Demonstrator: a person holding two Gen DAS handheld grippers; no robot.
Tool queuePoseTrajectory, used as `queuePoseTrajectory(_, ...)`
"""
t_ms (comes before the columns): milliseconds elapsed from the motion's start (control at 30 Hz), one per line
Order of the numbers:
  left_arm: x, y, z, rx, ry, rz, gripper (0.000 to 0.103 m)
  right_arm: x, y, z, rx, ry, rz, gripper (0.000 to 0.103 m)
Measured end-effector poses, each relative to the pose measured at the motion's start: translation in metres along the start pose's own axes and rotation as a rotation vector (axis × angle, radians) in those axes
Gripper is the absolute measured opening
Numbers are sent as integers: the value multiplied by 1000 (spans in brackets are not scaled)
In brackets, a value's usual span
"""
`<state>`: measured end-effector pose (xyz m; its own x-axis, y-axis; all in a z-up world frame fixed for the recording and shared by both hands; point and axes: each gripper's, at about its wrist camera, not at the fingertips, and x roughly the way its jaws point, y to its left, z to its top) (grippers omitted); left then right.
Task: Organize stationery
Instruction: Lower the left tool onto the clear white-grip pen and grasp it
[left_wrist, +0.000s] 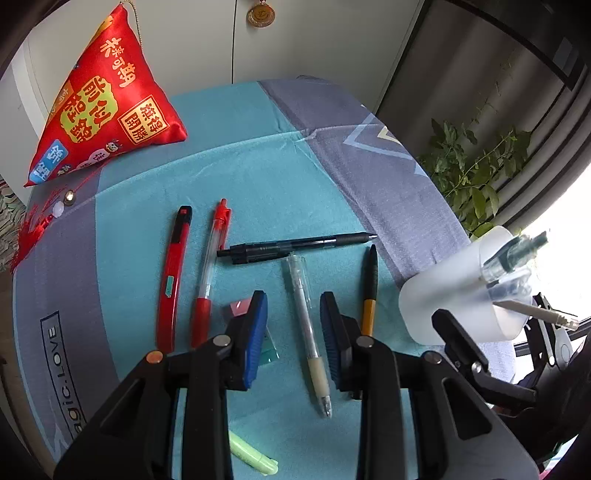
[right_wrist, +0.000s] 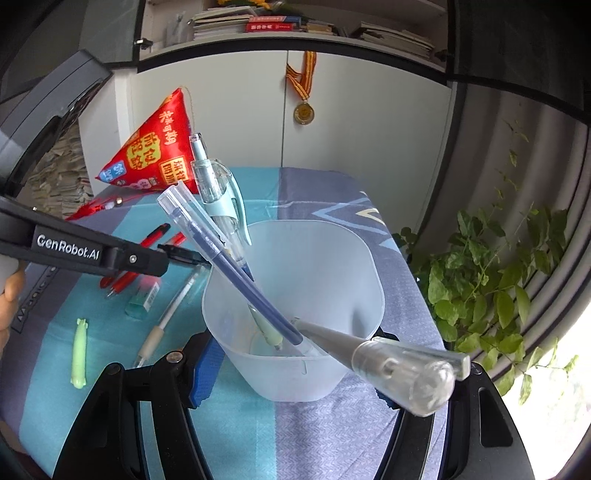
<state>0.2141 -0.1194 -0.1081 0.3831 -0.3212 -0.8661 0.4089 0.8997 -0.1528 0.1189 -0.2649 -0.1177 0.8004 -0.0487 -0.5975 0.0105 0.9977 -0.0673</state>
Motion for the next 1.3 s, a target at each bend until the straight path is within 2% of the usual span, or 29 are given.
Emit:
queuePoseTrajectory(133, 11, -7, 3, 19, 15, 12, 27, 3, -11, 2, 33, 14, -1, 69)
queuePoseTrajectory(567, 49, -10, 18, 10, 74, 73, 27, 2, -12, -2, 27, 4, 8, 69)
queuePoseTrajectory(667, 49, -12, 18, 25, 55, 96, 27, 2, -13, -3, 28, 4, 12, 69)
queuePoseTrajectory(733, 49, -13, 17, 35, 50, 105, 25, 2, -14, -3, 30, 4, 15, 69)
queuePoseTrajectory(767, 49, -13, 16, 41, 46, 106, 15, 2, -14, -3, 31, 4, 16, 69)
queuePoseTrajectory(800, 49, -13, 16, 42, 45, 99, 13, 2, -14, -3, 32, 3, 16, 69)
queuePoseTrajectory(867, 48, -11, 15, 25, 44, 74, 13, 2, -14, -3, 31, 3, 15, 69)
queuePoseTrajectory(1300, -27, -16, 7, 60, -130, 9, 13, 2, -14, -3, 28, 5, 15, 69)
